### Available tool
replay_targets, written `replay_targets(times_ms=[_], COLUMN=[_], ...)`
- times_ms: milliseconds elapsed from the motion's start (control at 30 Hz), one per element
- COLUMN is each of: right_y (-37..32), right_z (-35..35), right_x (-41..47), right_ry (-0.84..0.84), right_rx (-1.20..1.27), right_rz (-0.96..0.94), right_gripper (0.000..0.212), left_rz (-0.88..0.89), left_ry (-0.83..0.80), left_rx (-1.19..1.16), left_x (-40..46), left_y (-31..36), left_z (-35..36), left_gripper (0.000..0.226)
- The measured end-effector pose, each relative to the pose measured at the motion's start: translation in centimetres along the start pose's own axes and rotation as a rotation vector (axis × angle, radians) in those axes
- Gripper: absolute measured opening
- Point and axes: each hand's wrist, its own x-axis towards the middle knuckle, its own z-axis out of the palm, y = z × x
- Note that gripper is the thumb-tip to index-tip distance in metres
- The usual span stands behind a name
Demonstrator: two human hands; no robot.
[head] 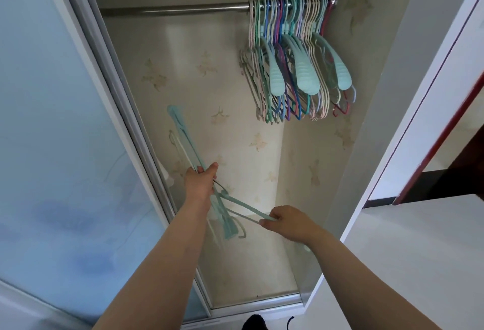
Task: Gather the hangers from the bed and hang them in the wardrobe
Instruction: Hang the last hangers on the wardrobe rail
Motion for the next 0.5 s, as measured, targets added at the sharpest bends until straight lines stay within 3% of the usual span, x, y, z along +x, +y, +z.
replay_targets(times_ms=[133, 267, 500], right_y=[1.8, 2.6, -1.4], right_z=[-0.3, 1.6, 1.1], right_x=[-0.3, -0.8, 0.7], right_ry=[-0.126, -0.265, -0.221], right_rx=[0.203, 0.585, 0.687], right_rz=[0.026, 0.205, 0.277], right_gripper=[0.038, 0.036, 0.036], left_rz=[0.025, 0.006, 0.063], left_ry=[-0.027, 0.012, -0.053], left_rx=[-0.022, 0.016, 0.066], left_x=[0.4, 1.5, 2.1], left_y=[1.5, 3.0, 3.2], left_z=[-0.2, -1.1, -2.2], left_gripper=[0.031, 0.045, 0.027])
